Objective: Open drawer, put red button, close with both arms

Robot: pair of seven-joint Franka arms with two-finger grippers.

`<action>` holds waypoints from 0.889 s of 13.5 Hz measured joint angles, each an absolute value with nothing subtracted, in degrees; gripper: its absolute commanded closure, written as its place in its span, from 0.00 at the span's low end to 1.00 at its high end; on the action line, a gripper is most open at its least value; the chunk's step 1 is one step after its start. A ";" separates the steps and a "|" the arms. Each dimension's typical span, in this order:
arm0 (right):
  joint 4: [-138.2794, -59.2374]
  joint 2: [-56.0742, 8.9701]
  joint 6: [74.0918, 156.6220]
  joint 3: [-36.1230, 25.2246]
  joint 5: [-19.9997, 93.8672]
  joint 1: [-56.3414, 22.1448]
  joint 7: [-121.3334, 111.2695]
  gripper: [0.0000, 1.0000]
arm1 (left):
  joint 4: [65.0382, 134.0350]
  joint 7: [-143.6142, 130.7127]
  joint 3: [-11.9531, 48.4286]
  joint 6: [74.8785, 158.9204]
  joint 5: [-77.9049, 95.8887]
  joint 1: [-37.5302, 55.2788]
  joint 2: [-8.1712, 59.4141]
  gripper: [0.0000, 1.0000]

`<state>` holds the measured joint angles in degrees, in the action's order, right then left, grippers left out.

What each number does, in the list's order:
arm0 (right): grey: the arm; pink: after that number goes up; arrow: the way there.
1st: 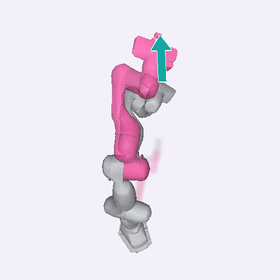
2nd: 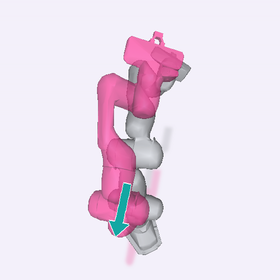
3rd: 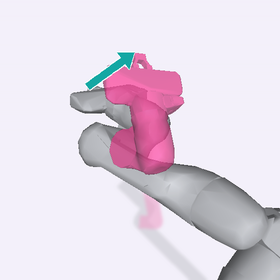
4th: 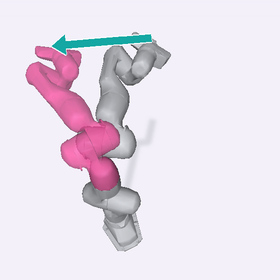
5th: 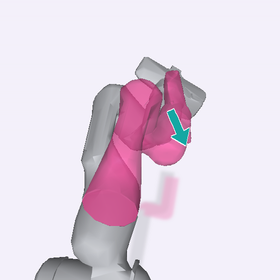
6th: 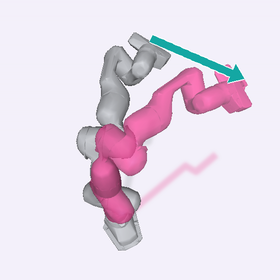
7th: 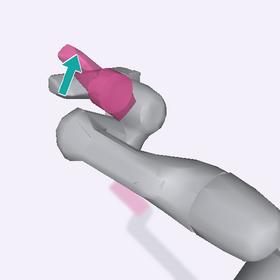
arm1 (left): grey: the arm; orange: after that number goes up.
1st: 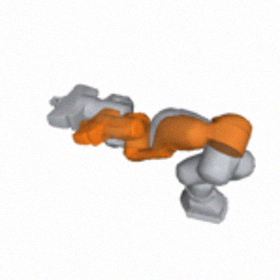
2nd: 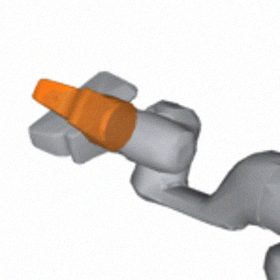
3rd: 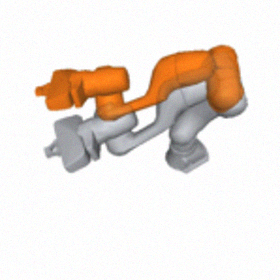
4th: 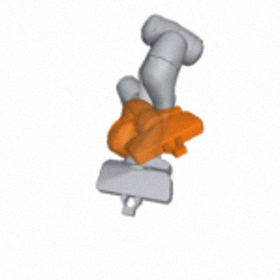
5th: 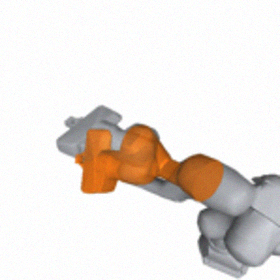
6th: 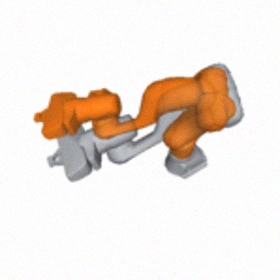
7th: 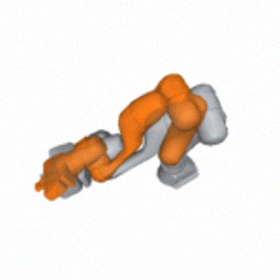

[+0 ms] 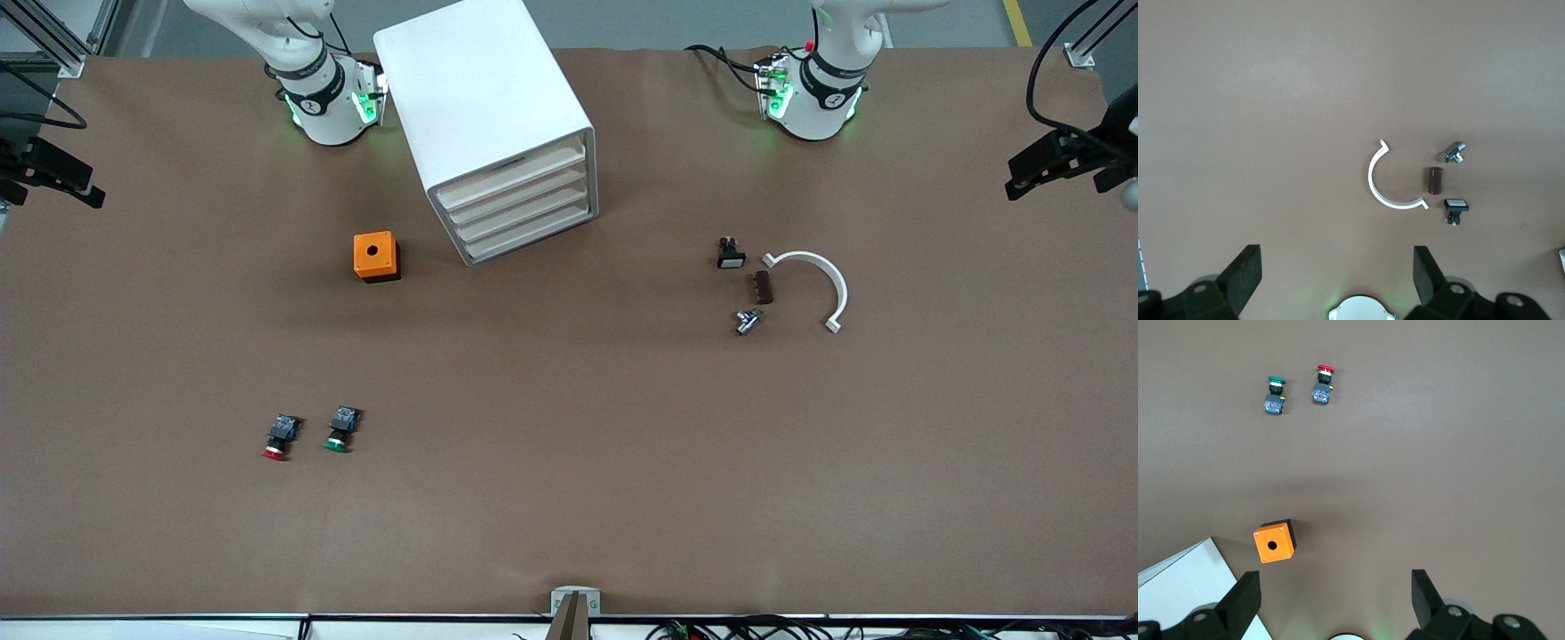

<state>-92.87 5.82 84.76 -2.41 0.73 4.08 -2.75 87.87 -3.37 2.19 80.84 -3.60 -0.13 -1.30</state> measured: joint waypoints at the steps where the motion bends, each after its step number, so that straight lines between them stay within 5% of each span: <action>1: -92.88 5.83 84.82 -2.42 0.73 4.08 -2.75 0.00 | 87.91 -3.37 2.33 81.03 -3.60 0.07 0.20 0.00; 12: -92.98 5.83 85.56 -2.44 0.69 4.09 -2.75 0.00 | 87.62 -13.19 3.00 85.55 0.20 8.59 14.10 0.00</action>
